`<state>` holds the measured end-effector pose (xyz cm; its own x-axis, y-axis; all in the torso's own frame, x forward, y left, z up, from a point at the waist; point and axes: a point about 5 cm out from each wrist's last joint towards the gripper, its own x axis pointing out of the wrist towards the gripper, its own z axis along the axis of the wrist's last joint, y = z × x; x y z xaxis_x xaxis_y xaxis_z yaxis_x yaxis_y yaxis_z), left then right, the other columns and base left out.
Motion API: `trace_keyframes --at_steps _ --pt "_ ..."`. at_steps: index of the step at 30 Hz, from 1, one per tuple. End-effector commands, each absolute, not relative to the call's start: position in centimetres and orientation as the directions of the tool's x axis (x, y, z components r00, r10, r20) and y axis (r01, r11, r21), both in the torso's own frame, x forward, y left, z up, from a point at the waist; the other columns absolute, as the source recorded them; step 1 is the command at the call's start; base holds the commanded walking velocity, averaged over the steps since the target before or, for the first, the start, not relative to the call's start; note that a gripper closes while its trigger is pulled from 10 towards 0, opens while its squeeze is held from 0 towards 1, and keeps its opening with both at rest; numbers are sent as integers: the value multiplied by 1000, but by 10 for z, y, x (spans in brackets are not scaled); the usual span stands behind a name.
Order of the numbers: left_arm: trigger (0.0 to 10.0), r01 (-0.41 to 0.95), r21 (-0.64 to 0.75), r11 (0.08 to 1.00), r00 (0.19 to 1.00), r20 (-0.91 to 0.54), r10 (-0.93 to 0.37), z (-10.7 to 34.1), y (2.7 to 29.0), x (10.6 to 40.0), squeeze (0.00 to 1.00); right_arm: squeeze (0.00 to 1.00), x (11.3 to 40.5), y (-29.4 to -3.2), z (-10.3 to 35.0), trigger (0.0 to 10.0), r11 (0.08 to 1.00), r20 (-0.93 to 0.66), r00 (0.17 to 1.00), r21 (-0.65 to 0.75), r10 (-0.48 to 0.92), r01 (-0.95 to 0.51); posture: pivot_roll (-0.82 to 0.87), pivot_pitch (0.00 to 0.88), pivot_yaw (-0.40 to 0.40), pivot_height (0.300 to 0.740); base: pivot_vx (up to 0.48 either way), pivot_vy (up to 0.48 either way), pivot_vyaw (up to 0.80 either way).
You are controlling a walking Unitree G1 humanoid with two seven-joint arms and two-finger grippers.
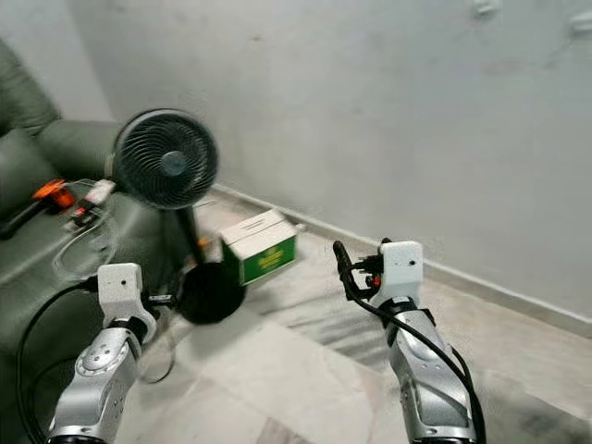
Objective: Hang keys on a hook
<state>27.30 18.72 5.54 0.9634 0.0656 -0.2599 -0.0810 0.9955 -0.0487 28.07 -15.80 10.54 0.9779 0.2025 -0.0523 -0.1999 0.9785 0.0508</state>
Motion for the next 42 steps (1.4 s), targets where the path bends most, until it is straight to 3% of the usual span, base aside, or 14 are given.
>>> trace_keyframes --at_steps 1,6,18,42 --pt "10000 -90 -50 995 961 -266 74 56 189 273 0 0 281 -156 107 10000 977 -47 977 46 209 -207 -50 0 72 740 0 0 -800" --pt "10000 -89 -51 995 961 -268 73 56 191 274 0 0 279 -156 106 10000 978 -48 978 51 204 -202 -52 0 75 740 0 0 -800" --pt "10000 -103 -78 992 959 -274 78 57 196 277 0 0 278 -156 108 10000 979 -39 978 45 203 -201 -53 0 78 740 168 0 0" --pt "10000 -79 -87 993 956 -288 51 56 195 274 0 0 274 -162 106 10000 985 -44 985 32 168 -167 -52 0 84 740 379 280 0"
